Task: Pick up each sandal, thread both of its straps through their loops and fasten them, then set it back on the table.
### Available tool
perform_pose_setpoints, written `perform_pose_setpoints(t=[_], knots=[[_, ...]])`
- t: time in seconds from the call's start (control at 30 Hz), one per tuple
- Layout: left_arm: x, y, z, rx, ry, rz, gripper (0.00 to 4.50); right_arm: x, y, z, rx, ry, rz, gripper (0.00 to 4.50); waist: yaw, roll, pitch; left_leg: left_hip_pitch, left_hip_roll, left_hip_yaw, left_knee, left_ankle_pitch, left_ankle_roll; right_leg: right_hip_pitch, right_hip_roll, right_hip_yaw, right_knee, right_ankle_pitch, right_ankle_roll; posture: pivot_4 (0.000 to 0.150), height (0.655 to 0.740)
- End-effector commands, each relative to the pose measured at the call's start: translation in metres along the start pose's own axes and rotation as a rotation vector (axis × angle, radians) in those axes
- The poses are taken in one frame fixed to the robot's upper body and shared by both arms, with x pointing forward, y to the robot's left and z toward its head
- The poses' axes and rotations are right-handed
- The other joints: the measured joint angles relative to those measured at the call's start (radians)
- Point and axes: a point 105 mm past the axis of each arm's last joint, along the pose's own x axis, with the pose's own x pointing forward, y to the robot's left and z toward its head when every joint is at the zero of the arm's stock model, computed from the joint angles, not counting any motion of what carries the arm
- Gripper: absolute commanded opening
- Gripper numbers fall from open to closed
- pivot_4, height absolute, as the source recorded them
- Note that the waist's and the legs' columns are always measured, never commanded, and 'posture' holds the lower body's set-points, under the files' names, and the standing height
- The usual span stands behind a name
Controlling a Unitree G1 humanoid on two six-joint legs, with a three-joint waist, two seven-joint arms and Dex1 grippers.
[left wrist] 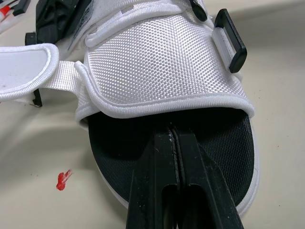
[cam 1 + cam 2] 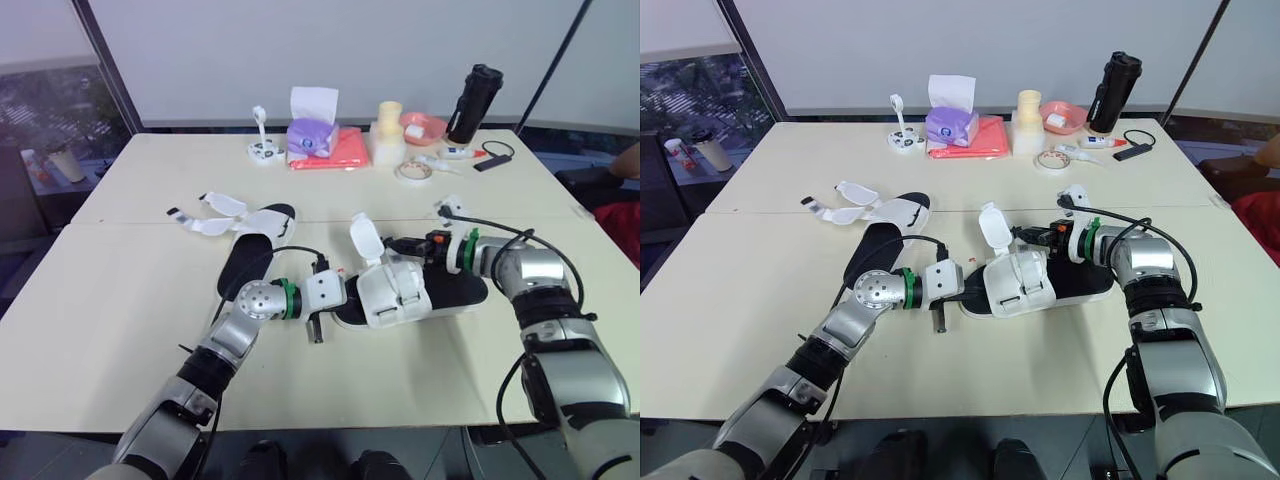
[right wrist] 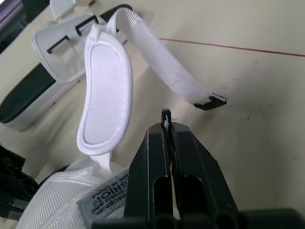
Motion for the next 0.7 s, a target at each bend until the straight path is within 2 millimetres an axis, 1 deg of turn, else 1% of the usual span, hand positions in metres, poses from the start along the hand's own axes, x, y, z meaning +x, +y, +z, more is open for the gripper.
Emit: perform_pose_setpoints(t=[0.03, 0.1, 0.23, 0.3, 0.33, 0.43, 0.5, 0.57, 0.63, 0.7], knots=[[-0.003, -0.014, -0.027, -0.049, 0.102, -0.036, 0.00, -0.006, -0.013, -0.008, -0.043, 0.054, -0.074, 0.31, 0.000, 0.000, 0.000, 0.000, 0.000, 0.000, 0.000, 0.000, 0.000, 0.000, 0.000, 0.000, 0.000, 0.000, 0.000, 0.150, 0.7400], [-0.003, -0.014, -0.027, -0.049, 0.102, -0.037, 0.00, -0.008, -0.013, -0.006, -0.047, 0.052, -0.069, 0.96, 0.000, 0.000, 0.000, 0.000, 0.000, 0.000, 0.000, 0.000, 0.000, 0.000, 0.000, 0.000, 0.000, 0.000, 0.000, 0.150, 0.7400], [-0.003, -0.014, -0.027, -0.046, 0.103, -0.039, 0.00, -0.019, -0.015, 0.006, -0.056, -0.004, -0.070, 2.99, 0.002, 0.001, 0.000, -0.002, 0.000, 0.000, -0.002, 0.000, 0.000, -0.003, 0.000, 0.000, 0.000, 0.000, 0.000, 0.150, 0.7400], [-0.004, -0.012, -0.027, -0.043, 0.104, -0.037, 0.00, -0.032, -0.024, 0.020, -0.037, -0.071, -0.119, 4.09, 0.004, 0.001, 0.000, -0.003, 0.000, 0.000, -0.002, 0.000, 0.000, -0.004, 0.000, 0.000, 0.000, 0.000, 0.000, 0.150, 0.7400], [-0.005, -0.011, -0.027, -0.041, 0.104, -0.034, 0.00, -0.039, -0.027, 0.026, -0.018, -0.106, -0.131, 4.46, 0.004, 0.001, 0.000, -0.003, 0.000, 0.000, -0.003, 0.000, 0.000, -0.004, 0.000, 0.000, 0.000, 0.000, 0.000, 0.150, 0.7400], [-0.007, -0.007, -0.026, -0.033, 0.106, -0.024, 0.00, -0.056, -0.027, 0.034, 0.043, -0.163, -0.110, 4.46, 0.004, 0.001, 0.000, -0.003, 0.000, 0.001, -0.002, 0.000, 0.000, -0.004, -0.001, 0.000, 0.000, 0.000, 0.000, 0.150, 0.7400], [-0.010, -0.002, -0.025, -0.022, 0.102, -0.014, 0.00, -0.065, -0.022, 0.033, 0.093, -0.181, -0.065, 4.46, 0.004, 0.001, 0.000, -0.003, 0.000, 0.001, -0.002, 0.000, 0.000, -0.004, 0.000, 0.000, 0.000, 0.000, 0.000, 0.150, 0.7400], [-0.013, 0.003, -0.017, -0.003, 0.068, -0.008, 0.00, -0.071, -0.014, 0.031, 0.116, -0.201, -0.005, 4.46, 0.001, 0.001, 0.000, -0.003, 0.000, 0.001, -0.003, 0.000, 0.000, -0.004, 0.000, 0.000, 0.000, 0.000, 0.000, 0.150, 0.7400], [-0.017, 0.007, -0.009, 0.006, 0.036, -0.018, 0.00, -0.075, -0.003, 0.025, 0.136, -0.207, 0.076, 4.46, -0.001, 0.001, 0.000, -0.003, 0.001, 0.001, -0.003, 0.000, 0.000, -0.004, 0.001, 0.001, -0.001, 0.000, 0.000, 0.150, 0.7400], [-0.021, 0.009, -0.006, 0.025, 0.032, -0.037, 0.00, -0.077, 0.010, 0.012, 0.156, -0.168, 0.149, 4.46, -0.001, 0.001, 0.000, -0.003, 0.001, 0.001, -0.004, 0.000, 0.000, -0.005, 0.001, 0.001, -0.001, 0.000, 0.000, 0.150, 0.7400]])
